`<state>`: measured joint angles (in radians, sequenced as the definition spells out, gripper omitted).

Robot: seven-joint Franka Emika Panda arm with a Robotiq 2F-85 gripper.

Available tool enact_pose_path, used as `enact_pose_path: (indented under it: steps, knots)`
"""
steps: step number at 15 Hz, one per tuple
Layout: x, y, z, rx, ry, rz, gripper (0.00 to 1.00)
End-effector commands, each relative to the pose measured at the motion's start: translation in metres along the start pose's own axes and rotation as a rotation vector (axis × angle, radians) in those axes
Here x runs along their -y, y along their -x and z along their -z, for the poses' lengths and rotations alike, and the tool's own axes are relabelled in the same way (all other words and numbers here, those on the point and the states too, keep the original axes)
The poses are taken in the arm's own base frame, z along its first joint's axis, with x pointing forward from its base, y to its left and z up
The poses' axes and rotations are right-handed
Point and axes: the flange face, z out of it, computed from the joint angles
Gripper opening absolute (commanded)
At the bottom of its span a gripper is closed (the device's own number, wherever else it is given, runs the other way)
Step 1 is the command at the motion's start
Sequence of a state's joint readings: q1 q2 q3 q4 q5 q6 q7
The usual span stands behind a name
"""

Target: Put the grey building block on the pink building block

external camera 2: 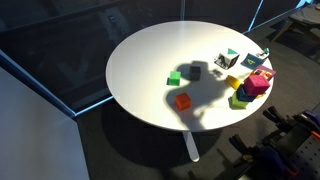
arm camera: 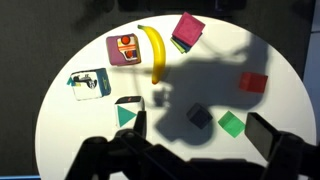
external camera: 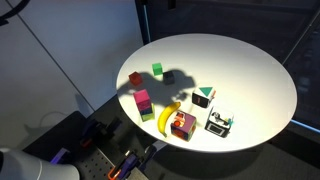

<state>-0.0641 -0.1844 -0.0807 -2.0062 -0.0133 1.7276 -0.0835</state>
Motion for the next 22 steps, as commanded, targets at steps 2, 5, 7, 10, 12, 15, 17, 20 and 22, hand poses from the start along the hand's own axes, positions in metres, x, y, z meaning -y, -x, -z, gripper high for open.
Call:
enact_pose_path:
  steps: [2,5,7,10,12,15,17,20,22]
  knots:
    - [0.017,-0.034,-0.023,-0.086,-0.024,0.008,1.0]
    - [0.029,-0.054,-0.05,-0.116,-0.02,-0.001,1.0]
    - [0.035,-0.066,-0.069,-0.107,-0.014,-0.015,1.0]
    - [0.045,-0.078,-0.103,-0.008,-0.009,-0.029,1.0]
    - [0.05,-0.082,-0.125,0.053,-0.004,-0.028,1.0]
    - [0.055,-0.087,-0.157,0.08,0.015,-0.016,1.0]
    - [0.058,-0.091,-0.174,0.081,0.025,-0.009,1.0]
    - [0.063,-0.098,-0.195,0.083,0.037,-0.016,1.0]
    - [0.065,-0.104,-0.206,0.058,0.043,-0.03,1.0]
